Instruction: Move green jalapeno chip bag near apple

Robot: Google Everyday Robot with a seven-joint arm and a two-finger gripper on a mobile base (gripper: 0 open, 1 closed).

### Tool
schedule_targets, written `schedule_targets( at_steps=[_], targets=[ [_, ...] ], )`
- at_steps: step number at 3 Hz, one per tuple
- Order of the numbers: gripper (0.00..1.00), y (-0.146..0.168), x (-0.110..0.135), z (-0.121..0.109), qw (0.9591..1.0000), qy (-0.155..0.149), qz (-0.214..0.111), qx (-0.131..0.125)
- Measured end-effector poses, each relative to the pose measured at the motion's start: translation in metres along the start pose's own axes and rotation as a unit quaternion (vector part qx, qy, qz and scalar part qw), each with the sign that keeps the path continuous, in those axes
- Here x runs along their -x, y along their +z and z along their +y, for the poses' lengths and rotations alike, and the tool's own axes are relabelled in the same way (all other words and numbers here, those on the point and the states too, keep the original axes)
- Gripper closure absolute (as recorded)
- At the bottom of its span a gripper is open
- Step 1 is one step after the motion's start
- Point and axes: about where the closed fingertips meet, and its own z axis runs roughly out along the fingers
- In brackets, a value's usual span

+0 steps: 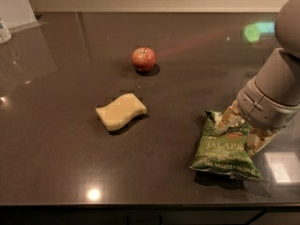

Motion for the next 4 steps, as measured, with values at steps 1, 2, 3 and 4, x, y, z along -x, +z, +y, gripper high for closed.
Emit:
schedule_targets(
  at_steps=[1,2,3,4],
  targets=[
    [0.98,-0.029,0.005,-0.045,0.9981,0.02,0.039,-0.044],
    [1.0,-0.046,0.007,-0.081,0.9944,0.022,0.058,-0.086],
    [1.0,-0.057,-0.002,-0.12,0.9899,0.019,0.062,-0.127],
    [1.0,-0.069,-0.014,-0.158,0.9865,0.009,0.049,-0.156]
  ],
)
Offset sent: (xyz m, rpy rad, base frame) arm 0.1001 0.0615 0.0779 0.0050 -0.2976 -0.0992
